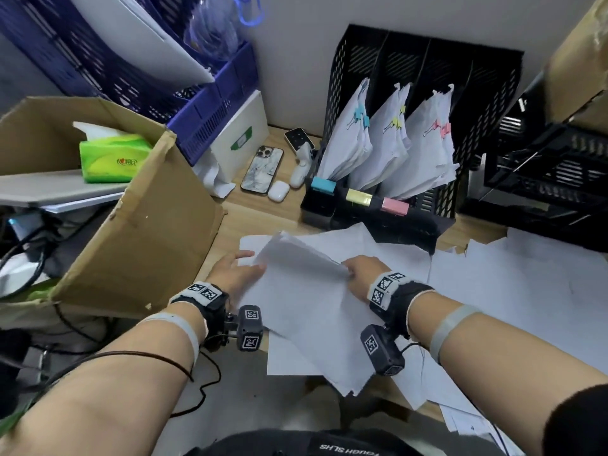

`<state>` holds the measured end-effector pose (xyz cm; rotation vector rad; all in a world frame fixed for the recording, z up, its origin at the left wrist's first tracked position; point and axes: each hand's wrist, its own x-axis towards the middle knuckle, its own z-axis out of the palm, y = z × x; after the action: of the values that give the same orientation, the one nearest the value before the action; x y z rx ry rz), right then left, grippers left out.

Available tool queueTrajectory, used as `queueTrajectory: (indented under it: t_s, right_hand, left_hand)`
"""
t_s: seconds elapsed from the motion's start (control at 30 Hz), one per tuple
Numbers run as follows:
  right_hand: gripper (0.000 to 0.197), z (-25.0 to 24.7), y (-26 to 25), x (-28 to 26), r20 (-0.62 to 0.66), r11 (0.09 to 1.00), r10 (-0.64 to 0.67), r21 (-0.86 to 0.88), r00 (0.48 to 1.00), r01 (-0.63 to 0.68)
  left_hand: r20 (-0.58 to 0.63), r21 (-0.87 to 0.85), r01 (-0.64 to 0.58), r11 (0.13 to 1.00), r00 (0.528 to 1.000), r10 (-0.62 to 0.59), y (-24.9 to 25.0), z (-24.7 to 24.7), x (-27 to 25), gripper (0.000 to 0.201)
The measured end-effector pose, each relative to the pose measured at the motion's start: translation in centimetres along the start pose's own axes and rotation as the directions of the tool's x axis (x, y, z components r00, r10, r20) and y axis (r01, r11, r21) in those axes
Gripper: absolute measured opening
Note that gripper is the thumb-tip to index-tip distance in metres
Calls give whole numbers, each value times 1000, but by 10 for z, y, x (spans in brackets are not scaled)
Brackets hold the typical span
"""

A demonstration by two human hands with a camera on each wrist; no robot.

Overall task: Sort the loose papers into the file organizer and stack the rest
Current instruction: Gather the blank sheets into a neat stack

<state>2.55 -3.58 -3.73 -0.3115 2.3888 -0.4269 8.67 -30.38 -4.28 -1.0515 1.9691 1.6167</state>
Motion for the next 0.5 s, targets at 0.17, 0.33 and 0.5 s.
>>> queueTrajectory:
  t_s: [0.17,0.33,0.5]
  right_hand:
    - [25,5,1,16,-186,998,34,50,982,-25]
    - [80,12,35,22,-163,873,471,225,867,-432]
    - [65,20,38,20,2,843,407,385,914,-376]
  left_hand:
    - [86,417,-38,908,996,2,-15,-9,-2,23]
    - [-138,319,115,941,988,-74,-27,-15,5,11]
    - [-165,476,117,872,985,-43,-38,-21,32,24]
